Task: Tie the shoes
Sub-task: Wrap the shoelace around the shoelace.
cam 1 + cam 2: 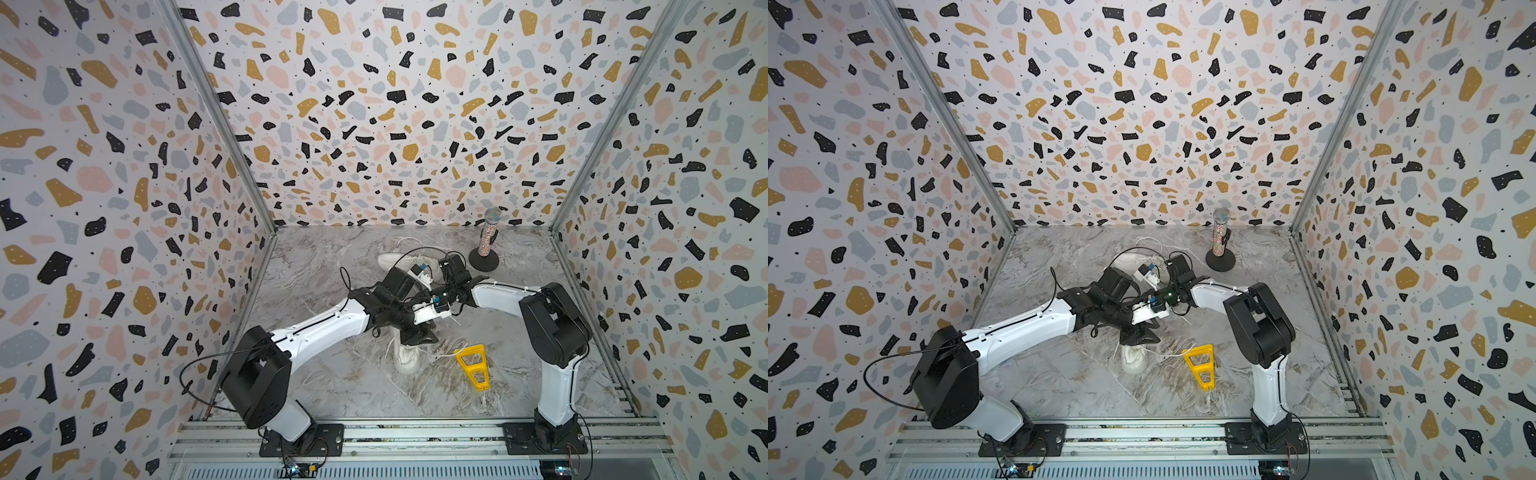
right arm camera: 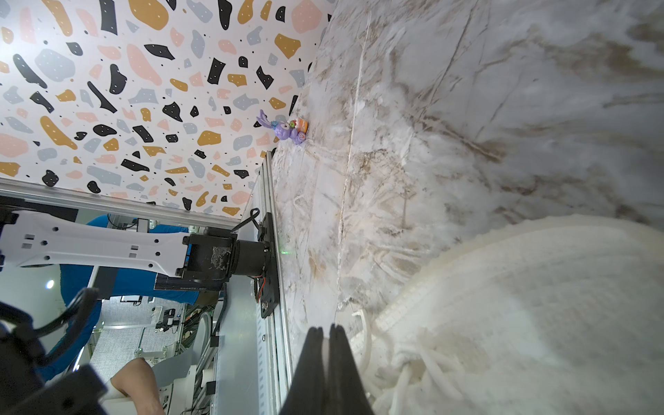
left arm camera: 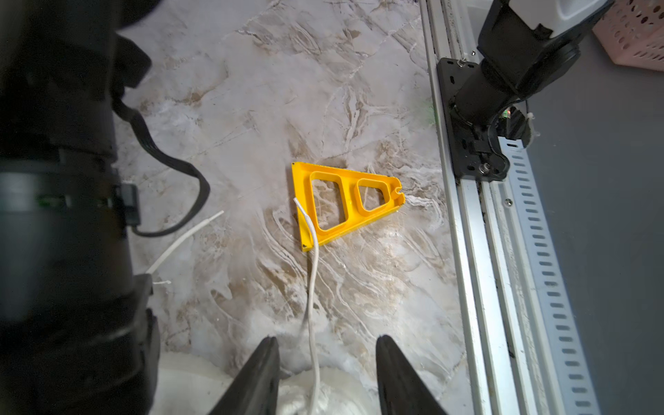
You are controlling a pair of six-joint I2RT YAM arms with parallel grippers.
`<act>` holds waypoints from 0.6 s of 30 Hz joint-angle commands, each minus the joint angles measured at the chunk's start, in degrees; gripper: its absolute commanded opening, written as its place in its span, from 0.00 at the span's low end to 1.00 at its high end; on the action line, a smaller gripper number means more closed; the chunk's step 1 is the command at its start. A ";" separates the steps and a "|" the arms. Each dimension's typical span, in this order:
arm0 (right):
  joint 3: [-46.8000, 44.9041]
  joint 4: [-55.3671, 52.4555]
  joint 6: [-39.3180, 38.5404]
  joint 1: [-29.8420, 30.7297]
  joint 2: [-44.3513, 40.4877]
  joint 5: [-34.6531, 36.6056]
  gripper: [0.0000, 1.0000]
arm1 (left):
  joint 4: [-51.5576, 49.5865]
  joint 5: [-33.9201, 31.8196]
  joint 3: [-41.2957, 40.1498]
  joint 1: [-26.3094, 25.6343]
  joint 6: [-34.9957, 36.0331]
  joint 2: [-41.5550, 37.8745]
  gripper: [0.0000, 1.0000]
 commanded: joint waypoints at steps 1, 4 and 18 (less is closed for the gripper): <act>1.67 -1.42 -1.79 -0.22 -1.03 -0.40 0.00 | -8.97 4.51 0.05 4.82 2.90 -3.89 0.47; 1.15 -1.30 -1.88 -0.17 -1.97 0.06 0.00 | -9.50 8.31 -4.36 11.75 1.08 -7.48 0.52; -3.35 5.65 1.57 -0.24 -5.10 1.70 0.00 | 1.51 17.00 -4.34 22.27 -21.31 5.14 0.64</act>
